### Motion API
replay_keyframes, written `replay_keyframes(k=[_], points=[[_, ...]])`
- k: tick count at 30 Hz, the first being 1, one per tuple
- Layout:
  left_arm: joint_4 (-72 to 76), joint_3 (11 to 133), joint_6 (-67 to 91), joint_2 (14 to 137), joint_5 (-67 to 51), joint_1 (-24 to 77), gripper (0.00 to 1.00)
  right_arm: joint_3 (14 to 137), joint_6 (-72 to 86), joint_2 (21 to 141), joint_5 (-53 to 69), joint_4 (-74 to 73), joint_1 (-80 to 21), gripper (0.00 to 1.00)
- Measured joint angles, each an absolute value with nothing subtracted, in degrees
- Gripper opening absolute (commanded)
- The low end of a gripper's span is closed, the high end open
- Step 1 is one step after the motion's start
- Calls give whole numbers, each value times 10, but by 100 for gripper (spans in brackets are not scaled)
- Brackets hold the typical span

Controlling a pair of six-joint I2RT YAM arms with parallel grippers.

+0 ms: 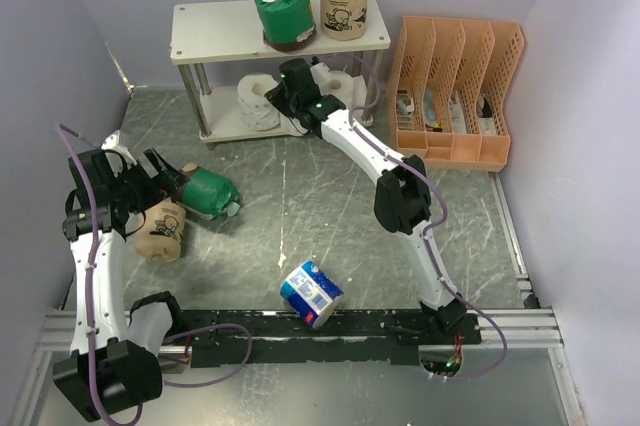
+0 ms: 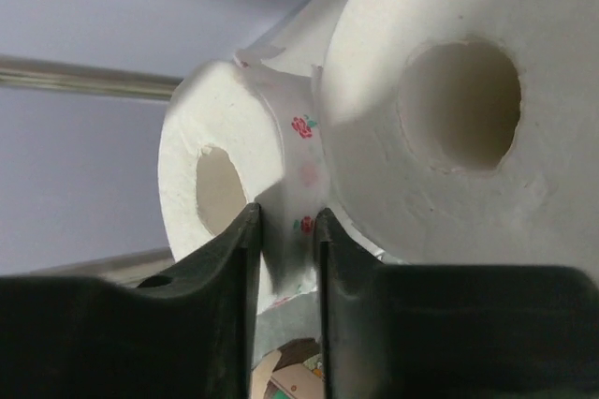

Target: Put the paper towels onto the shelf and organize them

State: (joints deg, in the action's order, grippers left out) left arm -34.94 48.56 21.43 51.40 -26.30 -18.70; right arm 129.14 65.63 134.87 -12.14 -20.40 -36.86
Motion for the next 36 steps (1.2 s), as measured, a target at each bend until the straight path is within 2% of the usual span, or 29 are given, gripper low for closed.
replay_keyframes(k=[5, 8, 10, 12, 14, 15, 16, 26, 30, 36], points=[[-349, 486, 214, 514, -267, -187, 100, 1294, 645, 1350, -154, -213, -371, 55], [-349, 486, 214, 514, -269, -187, 99, 1293, 641, 1350, -154, -207, -371, 61], [-349, 486, 214, 514, -270, -188, 99, 1293, 640, 1350, -152, -203, -371, 76], [-349, 486, 214, 514, -271, -188, 100, 1289, 637, 1349, -143, -196, -372, 78], [-349, 486, 214, 514, -272, -188, 100, 1274, 632, 1341, -131, -188, -372, 84], [-349, 486, 214, 514, -272, -188, 99, 1250, 626, 1329, -119, -178, -372, 96], [-349, 486, 214, 514, -273, -188, 100, 1225, 622, 1315, -109, -171, -372, 99], [-349, 486, 214, 521, -275, -189, 100, 794, 511, 1039, -25, -37, -376, 100], [-349, 486, 214, 521, -275, -189, 99, 722, 423, 966, -8, -20, -382, 100], [-349, 486, 214, 520, -275, -189, 99, 677, 191, 880, 149, -30, -375, 100]])
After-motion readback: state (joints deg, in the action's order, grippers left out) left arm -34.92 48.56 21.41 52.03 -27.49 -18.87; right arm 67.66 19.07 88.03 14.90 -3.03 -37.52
